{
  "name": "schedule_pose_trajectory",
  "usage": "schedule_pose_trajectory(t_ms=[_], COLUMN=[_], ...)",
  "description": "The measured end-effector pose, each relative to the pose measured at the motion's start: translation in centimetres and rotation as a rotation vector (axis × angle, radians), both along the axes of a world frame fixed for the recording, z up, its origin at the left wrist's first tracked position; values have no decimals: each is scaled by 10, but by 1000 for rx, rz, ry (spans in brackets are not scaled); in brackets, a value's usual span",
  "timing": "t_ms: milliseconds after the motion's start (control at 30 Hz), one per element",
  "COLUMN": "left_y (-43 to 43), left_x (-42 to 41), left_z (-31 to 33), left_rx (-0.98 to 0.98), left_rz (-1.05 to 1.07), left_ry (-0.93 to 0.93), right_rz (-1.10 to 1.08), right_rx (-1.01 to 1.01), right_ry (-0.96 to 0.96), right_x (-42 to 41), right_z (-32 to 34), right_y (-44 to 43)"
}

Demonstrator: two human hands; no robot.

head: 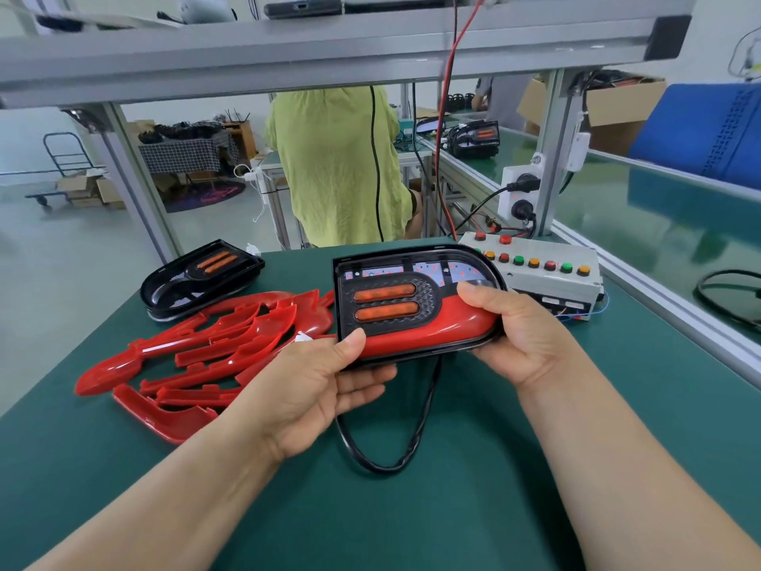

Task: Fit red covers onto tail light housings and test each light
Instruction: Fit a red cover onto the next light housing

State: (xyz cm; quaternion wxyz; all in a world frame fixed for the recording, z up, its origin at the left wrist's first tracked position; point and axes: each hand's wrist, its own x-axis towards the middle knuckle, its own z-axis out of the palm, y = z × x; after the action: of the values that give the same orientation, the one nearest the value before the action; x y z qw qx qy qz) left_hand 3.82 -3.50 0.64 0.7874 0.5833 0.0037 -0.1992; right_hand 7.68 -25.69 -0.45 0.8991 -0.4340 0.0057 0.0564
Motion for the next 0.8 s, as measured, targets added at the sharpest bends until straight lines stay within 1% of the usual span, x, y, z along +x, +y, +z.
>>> schedule_pose_trajectory(t_ms=[100,200,300,367,500,600,700,800], left_y=[-2,-1,2,4,10,13,11,7], left_x=[-1,-2,0,2,5,6,7,5], left_z=[-3,-5,-5,-5,-2,-3,-6,-10], left_rx=[31,35,13,-9,-37,-27,2,21], left_rz=[79,100,47,0,-86,-145,-105,13], left_ry=[-54,-82,-24,9,-8,-20,-55,-134], right_rz=[6,13,1,35,143,138,126,110], right_rx=[12,14,-12,-34,-99,-172,-199,-194], right_ry=[8,23,-5,-25,-38,-34,-37,-58], right_x=[1,1,-1,-3,-6,-6,-6,-6], right_z=[-1,-2,1,1,0,1,2,3], right_y=[1,1,2,-1,-12,-14,-14,-11])
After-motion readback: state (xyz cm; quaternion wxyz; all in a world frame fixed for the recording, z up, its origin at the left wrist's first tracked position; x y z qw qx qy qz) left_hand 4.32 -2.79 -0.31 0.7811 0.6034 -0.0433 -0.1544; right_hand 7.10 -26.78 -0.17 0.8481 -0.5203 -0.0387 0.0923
